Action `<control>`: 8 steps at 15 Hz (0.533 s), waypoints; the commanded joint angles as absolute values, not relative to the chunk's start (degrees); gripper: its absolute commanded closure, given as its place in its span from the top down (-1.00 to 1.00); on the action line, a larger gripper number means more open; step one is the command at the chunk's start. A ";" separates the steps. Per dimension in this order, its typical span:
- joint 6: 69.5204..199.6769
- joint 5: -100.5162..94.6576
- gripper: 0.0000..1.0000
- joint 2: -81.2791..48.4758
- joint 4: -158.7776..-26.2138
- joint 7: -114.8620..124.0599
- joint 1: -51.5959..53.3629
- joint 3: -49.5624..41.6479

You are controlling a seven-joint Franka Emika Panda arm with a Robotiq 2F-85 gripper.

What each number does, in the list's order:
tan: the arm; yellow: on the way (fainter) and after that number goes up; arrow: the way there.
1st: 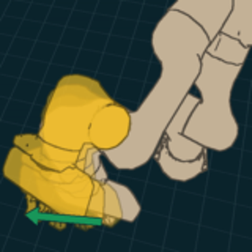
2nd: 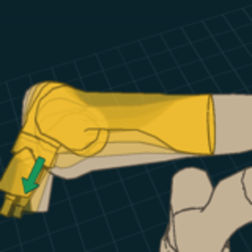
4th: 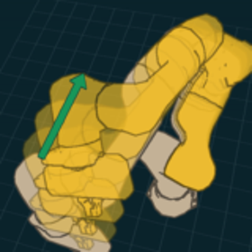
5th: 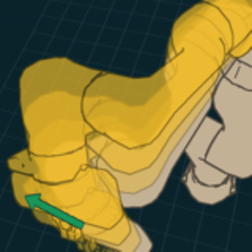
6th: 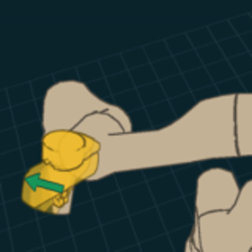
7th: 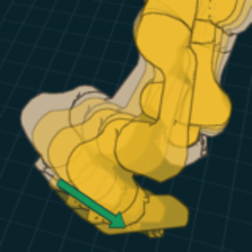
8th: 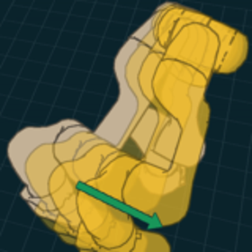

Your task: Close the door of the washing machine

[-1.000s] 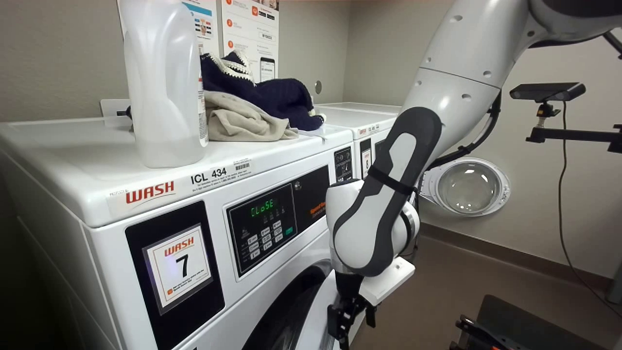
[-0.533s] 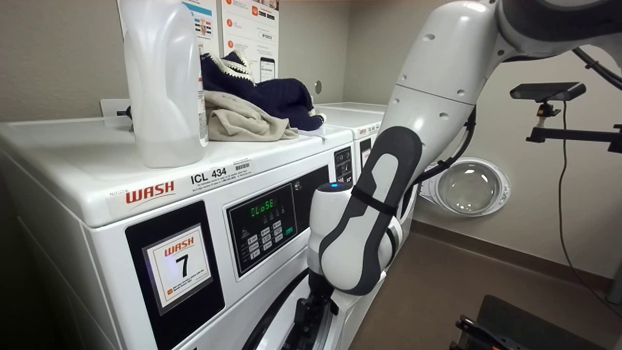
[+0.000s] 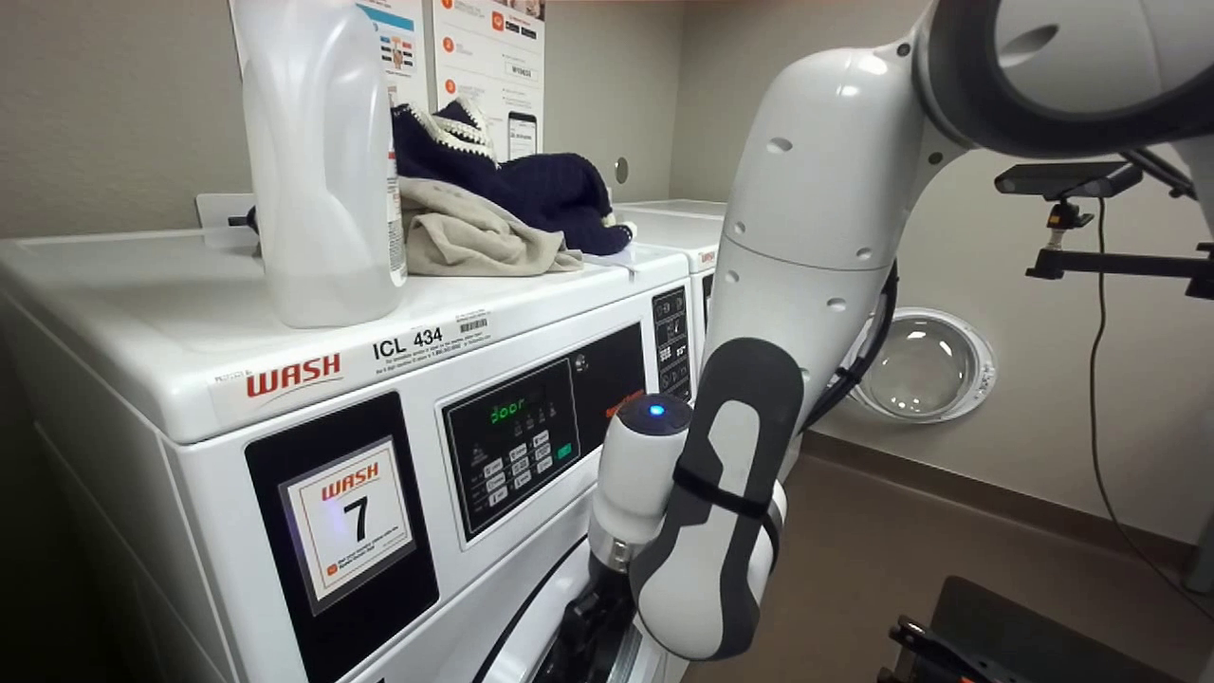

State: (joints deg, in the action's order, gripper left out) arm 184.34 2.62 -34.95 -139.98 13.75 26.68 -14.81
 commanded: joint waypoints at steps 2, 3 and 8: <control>189.20 9.37 1.00 -35.30 -139.20 15.03 29.44 -16.12; 187.56 10.13 1.00 -34.27 -139.68 14.72 29.30 -15.71; 178.74 12.59 1.00 -27.56 -143.03 16.13 32.44 -17.80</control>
State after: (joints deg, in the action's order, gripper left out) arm 183.96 10.93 -34.62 -141.00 13.80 29.49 -15.37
